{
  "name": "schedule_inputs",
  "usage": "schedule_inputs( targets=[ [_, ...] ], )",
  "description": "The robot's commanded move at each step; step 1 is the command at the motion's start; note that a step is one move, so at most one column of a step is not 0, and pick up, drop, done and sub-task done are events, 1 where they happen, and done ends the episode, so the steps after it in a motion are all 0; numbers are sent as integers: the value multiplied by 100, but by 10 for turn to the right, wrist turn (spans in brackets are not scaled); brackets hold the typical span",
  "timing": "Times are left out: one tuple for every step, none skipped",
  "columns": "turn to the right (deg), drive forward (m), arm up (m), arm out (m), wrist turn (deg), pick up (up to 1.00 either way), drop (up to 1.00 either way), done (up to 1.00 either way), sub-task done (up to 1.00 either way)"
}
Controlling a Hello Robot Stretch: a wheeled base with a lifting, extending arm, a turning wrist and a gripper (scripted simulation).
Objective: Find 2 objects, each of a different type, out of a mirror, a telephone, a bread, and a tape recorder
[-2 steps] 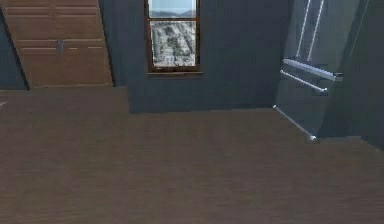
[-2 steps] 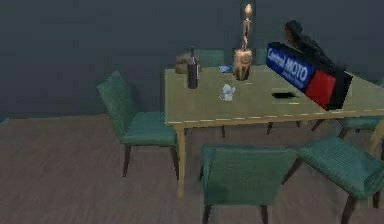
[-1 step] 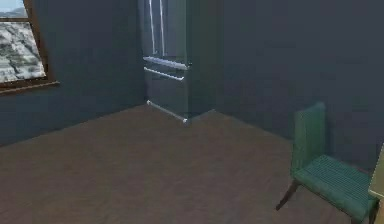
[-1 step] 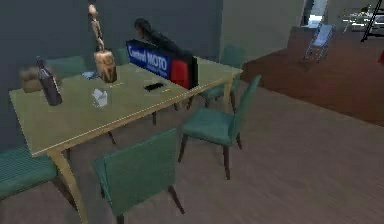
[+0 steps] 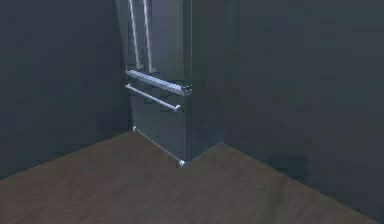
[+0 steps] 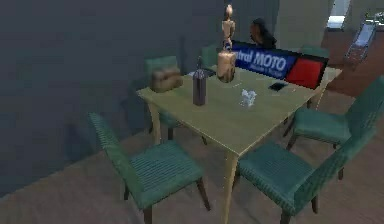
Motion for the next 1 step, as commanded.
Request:
schedule_inputs(
  targets=[
    [0,45,0,0,0,0,0,0,0]
  ],
)
